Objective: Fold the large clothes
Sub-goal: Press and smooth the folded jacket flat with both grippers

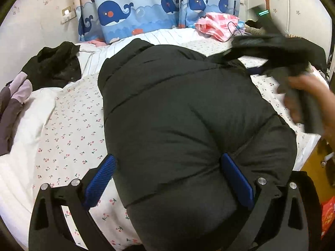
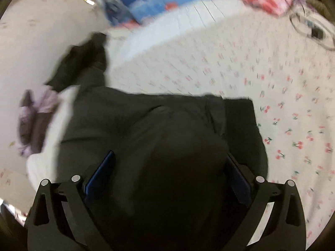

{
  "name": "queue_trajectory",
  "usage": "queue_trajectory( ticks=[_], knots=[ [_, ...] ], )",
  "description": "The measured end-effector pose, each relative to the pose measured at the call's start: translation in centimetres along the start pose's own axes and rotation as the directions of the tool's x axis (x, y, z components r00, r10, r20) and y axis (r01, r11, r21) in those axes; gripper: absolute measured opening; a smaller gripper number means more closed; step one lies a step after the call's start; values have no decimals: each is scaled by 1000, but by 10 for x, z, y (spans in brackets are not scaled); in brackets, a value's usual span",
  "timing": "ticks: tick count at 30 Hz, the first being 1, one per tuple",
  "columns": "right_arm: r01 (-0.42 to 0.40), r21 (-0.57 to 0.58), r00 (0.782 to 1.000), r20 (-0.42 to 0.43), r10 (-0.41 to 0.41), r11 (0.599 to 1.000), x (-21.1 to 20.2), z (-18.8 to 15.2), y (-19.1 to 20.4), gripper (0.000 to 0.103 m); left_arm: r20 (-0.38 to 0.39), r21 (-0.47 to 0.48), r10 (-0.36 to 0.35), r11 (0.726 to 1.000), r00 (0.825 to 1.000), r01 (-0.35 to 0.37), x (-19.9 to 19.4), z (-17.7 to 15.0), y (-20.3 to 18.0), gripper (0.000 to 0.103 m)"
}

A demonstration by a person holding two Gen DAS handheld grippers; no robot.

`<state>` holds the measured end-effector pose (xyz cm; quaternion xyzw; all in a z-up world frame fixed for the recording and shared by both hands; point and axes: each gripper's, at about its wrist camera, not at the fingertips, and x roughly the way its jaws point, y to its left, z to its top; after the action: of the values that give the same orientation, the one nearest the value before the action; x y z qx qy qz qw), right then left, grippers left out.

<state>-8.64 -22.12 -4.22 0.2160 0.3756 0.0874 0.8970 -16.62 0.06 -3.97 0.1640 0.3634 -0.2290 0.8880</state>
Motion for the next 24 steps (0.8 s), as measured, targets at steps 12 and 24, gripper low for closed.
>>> queue_trajectory(
  ticks=[12,24],
  knots=[
    [52,-159,999,23,-49,986,-60,-79,26,96,12,29,79,996,997,-80,-17,-1,-16,97],
    [115,-122,993,-25,-119,986,-82,-135,-6,96,25,-180,-1,984,1000,5,-34,0,-4,97]
  ],
)
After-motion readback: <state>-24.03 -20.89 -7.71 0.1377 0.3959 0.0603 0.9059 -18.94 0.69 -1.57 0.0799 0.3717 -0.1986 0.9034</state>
